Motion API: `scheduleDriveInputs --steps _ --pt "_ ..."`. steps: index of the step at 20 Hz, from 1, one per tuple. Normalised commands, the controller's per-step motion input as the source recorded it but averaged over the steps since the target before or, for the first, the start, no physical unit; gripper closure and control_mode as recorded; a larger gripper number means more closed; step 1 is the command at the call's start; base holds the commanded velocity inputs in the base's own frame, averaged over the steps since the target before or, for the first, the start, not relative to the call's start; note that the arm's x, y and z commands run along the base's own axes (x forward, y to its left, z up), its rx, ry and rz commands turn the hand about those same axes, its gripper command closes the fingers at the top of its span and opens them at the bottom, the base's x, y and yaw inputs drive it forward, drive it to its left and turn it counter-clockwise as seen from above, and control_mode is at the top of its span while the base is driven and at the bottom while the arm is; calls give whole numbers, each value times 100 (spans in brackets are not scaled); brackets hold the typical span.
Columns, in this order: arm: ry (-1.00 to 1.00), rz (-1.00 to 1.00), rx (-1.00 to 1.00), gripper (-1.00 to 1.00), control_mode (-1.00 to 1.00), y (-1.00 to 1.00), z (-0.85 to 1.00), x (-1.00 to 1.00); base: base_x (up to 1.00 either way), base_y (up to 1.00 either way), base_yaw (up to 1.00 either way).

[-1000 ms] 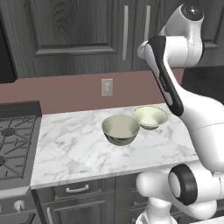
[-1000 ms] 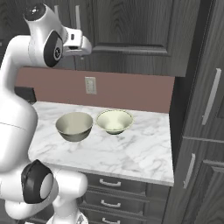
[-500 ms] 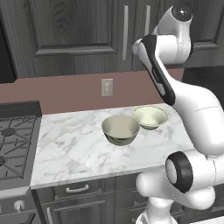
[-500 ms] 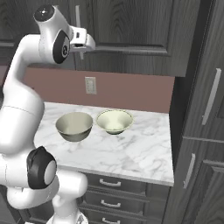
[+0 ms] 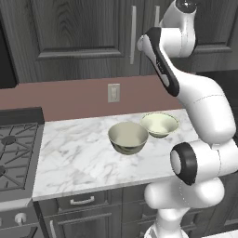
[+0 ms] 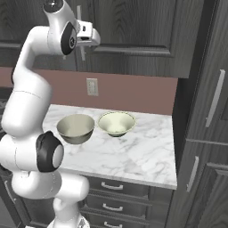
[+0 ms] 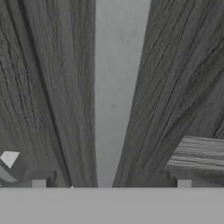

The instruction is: Open the cabinet. Pick the bowls from the counter and place them in the cabinet. Then close the cabinet.

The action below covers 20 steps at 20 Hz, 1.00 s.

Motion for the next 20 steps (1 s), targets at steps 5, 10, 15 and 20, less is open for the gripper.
scheduleDriveInputs --steps 5,10,15,20 --pt "0 0 0 -100 -100 0 0 33 0 0 0" --pt "-1 0 0 -100 -100 1 0 36 0 0 0" --pt "-10 0 0 -100 -100 0 -4 36 0 0 0" --pt "-28 0 0 -100 -100 8 -18 21 0 0 0"
